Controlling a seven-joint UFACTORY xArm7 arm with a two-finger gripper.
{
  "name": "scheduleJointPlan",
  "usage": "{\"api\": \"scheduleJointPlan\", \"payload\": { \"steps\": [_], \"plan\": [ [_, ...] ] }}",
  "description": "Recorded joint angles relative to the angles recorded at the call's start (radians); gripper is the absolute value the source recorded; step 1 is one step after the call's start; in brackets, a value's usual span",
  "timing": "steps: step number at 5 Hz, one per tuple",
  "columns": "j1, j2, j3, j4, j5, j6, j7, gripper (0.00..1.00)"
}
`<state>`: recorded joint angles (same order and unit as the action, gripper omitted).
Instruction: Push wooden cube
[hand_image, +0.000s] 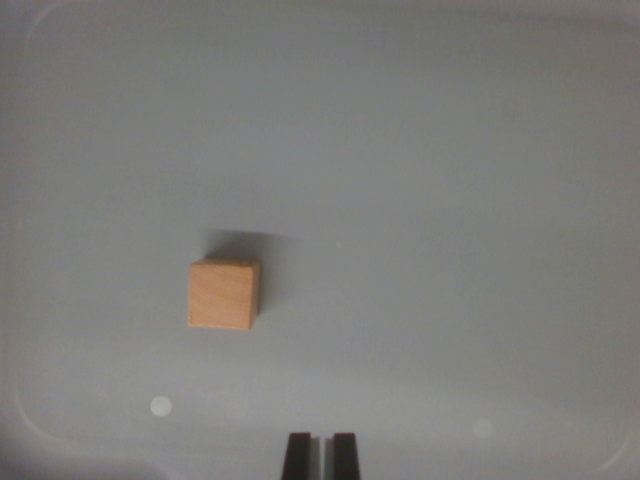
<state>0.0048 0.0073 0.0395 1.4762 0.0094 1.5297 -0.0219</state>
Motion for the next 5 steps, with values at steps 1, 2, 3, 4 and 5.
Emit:
{"api": "scheduleJointPlan", "payload": {
  "steps": [1, 2, 3, 4, 5],
  "plan": [
    [0.0030, 0.002, 0.003, -0.022, -0.0028, -0.024, 0.010, 0.00],
    [0.0030, 0.002, 0.003, -0.022, -0.0028, -0.024, 0.010, 0.00],
    [0.0067, 0.005, 0.007, -0.049, -0.0062, -0.053, 0.022, 0.00],
    [0.0067, 0.005, 0.007, -0.049, -0.0062, -0.053, 0.022, 0.00],
    [0.0108, 0.008, 0.012, -0.080, -0.0101, -0.086, 0.035, 0.00]
  ]
}}
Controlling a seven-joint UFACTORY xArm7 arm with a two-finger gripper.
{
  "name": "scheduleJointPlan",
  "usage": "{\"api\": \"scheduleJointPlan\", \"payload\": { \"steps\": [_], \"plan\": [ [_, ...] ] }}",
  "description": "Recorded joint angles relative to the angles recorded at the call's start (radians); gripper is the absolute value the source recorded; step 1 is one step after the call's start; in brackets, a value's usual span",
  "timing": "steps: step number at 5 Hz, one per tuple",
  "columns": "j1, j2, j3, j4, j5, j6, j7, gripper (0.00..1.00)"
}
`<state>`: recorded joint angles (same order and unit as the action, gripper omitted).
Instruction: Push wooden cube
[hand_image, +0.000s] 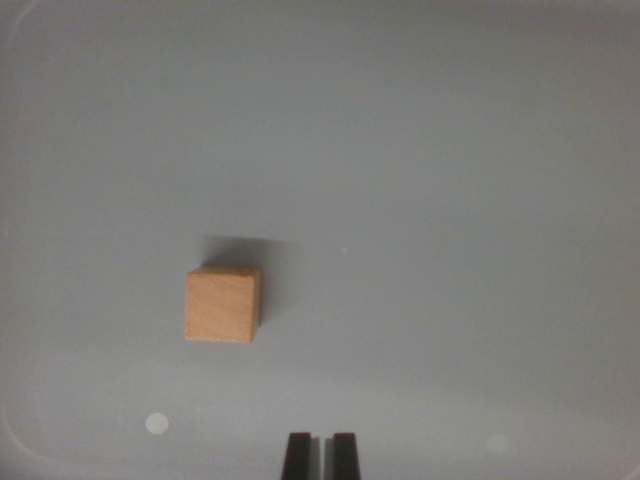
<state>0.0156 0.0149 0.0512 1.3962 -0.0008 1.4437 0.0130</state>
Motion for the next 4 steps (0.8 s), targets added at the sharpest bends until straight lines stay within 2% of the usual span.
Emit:
{"api": "scheduleJointPlan", "payload": {
  "steps": [1, 2, 3, 4],
  "plan": [
    [0.0000, 0.000, 0.000, 0.000, 0.0000, 0.000, 0.000, 0.00],
    [0.0045, 0.003, 0.005, -0.033, -0.0042, -0.036, 0.015, 0.00],
    [0.0045, 0.003, 0.005, -0.033, -0.0042, -0.036, 0.015, 0.00],
    [0.0094, 0.007, 0.010, -0.070, -0.0088, -0.075, 0.030, 0.00]
  ]
}}
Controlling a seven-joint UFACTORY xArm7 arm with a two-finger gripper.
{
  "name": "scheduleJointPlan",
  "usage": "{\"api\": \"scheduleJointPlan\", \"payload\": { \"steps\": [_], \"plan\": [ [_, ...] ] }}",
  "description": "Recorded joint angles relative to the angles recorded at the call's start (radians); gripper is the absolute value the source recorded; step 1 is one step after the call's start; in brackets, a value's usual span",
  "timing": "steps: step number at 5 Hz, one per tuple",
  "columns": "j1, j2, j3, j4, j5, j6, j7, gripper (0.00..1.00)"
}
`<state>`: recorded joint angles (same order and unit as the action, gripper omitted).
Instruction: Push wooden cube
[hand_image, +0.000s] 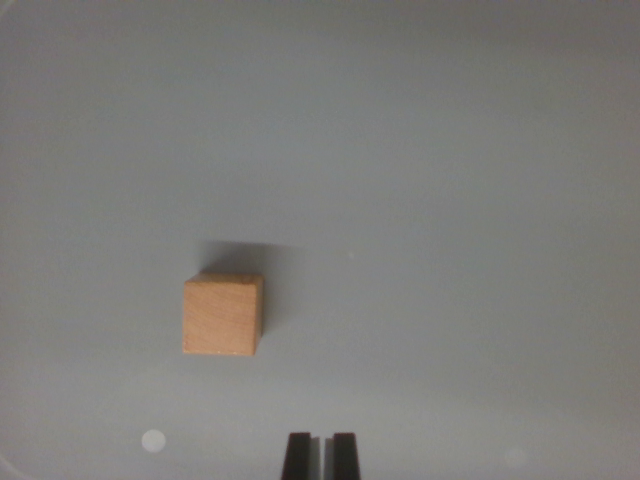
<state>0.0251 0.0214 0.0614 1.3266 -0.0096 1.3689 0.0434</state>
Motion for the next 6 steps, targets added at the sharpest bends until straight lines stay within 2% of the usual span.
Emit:
{"api": "scheduleJointPlan", "payload": {
  "steps": [1, 2, 3, 4, 5, 6],
  "plan": [
    [0.0000, 0.000, 0.000, 0.000, 0.0000, 0.000, 0.000, 0.00],
    [0.0050, 0.003, 0.005, -0.037, -0.0046, -0.039, 0.016, 0.00],
    [0.0050, 0.003, 0.005, -0.037, -0.0046, -0.039, 0.016, 0.00],
    [0.0104, 0.007, 0.011, -0.077, -0.0098, -0.083, 0.034, 0.00],
    [0.0104, 0.007, 0.011, -0.077, -0.0098, -0.083, 0.034, 0.00],
    [0.0158, 0.011, 0.017, -0.117, -0.0148, -0.126, 0.051, 0.00]
  ]
}}
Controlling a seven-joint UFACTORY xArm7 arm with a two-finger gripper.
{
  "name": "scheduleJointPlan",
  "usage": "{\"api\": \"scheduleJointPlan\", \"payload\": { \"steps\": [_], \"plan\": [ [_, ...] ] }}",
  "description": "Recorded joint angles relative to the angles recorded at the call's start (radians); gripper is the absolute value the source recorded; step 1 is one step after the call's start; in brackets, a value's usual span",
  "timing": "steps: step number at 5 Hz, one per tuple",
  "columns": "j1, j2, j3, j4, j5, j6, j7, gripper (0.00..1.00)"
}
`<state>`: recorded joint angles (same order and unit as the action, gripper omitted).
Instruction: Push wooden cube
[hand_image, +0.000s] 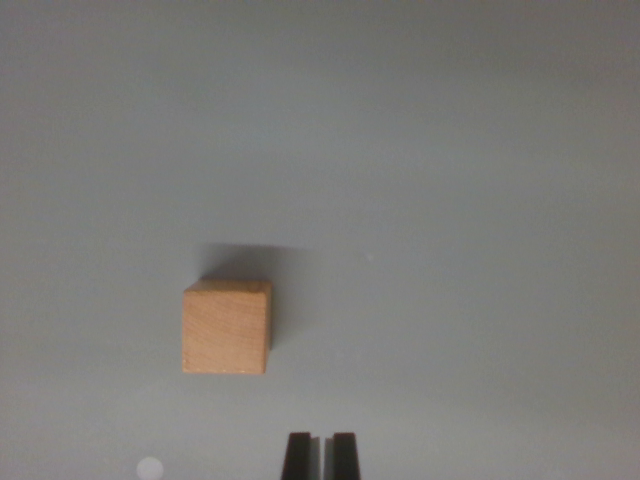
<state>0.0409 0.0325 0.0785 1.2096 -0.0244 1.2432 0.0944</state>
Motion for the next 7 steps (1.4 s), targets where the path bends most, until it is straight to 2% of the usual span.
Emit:
{"api": "scheduleJointPlan", "payload": {
  "steps": [1, 2, 3, 4, 5, 6, 7],
  "plan": [
    [0.0000, 0.000, 0.000, 0.000, 0.0000, 0.000, 0.000, 0.00],
    [0.0061, 0.004, 0.007, -0.045, -0.0057, -0.049, 0.020, 0.00],
    [0.0061, 0.004, 0.007, -0.045, -0.0057, -0.049, 0.020, 0.00],
    [0.0120, 0.008, 0.013, -0.089, -0.0112, -0.096, 0.039, 0.00],
    [0.0120, 0.008, 0.013, -0.089, -0.0112, -0.096, 0.039, 0.00],
    [0.0180, 0.013, 0.019, -0.133, -0.0168, -0.143, 0.058, 0.00],
    [0.0180, 0.013, 0.019, -0.133, -0.0168, -0.143, 0.058, 0.00]
  ]
}}
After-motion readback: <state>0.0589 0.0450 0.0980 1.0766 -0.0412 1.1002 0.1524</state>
